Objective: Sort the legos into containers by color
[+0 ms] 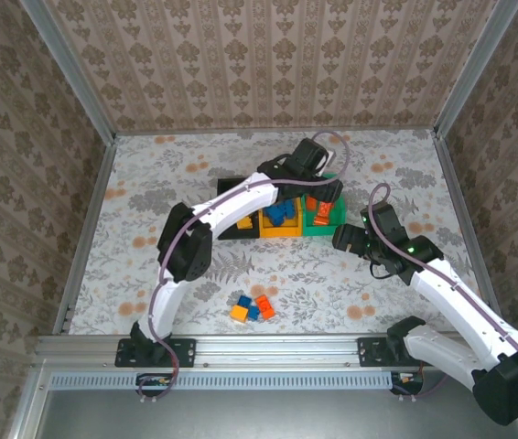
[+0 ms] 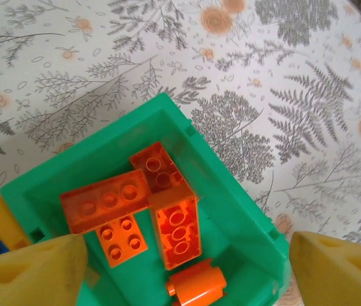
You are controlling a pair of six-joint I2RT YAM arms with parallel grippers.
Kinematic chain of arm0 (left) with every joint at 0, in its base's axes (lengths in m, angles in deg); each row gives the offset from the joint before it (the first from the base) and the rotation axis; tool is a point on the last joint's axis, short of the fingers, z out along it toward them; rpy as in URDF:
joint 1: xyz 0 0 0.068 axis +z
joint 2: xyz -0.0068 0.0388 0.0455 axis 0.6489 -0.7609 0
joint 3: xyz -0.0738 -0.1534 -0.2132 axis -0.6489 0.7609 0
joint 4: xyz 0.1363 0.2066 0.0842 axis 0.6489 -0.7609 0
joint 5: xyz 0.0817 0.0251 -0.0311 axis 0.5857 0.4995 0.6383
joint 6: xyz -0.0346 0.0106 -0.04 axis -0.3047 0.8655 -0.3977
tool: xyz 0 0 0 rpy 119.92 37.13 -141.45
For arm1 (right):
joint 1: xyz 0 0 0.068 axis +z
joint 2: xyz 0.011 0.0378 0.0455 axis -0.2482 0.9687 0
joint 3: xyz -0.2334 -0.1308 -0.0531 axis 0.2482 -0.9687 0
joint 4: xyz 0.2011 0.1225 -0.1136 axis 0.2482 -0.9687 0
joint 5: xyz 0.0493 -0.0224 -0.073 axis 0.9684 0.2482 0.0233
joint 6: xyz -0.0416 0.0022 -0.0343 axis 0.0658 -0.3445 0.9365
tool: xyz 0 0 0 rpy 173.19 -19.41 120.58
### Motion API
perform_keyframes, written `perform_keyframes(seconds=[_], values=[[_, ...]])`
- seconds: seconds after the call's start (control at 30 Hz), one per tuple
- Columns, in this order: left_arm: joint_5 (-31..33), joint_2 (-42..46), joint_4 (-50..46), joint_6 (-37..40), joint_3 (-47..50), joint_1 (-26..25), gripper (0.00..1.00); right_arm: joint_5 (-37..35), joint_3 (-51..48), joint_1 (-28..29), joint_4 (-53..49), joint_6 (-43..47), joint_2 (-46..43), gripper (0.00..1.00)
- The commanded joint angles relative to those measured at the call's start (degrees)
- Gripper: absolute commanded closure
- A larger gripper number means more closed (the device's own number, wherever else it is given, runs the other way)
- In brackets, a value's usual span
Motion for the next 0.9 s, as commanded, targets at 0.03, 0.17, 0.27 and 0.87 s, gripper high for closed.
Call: perform_keyframes(seconds=[0.03,0.17,0.27,0.87], values=[[-1.3,13.55,6.59,-3.26,10.25,1.84,0.03,5.39,-1.16,0.97,3.32,2.04,0.08,0.08],[0.5,26.61,10.87,-4.82,24.23,2.24,0.0,6.83,-1.2,6.02,5.44,3.92,1.88,0.1],[3.72,37.1,10.85,-6.35,35.12,2.17,0.0,6.82,-0.89,12.74,8.39,4.98,4.96,0.09],[13.57,81.24,-1.07,-20.05,76.74,2.67,0.0,1.48,9.42,41.79,9.77,9.87,33.12,0.07]])
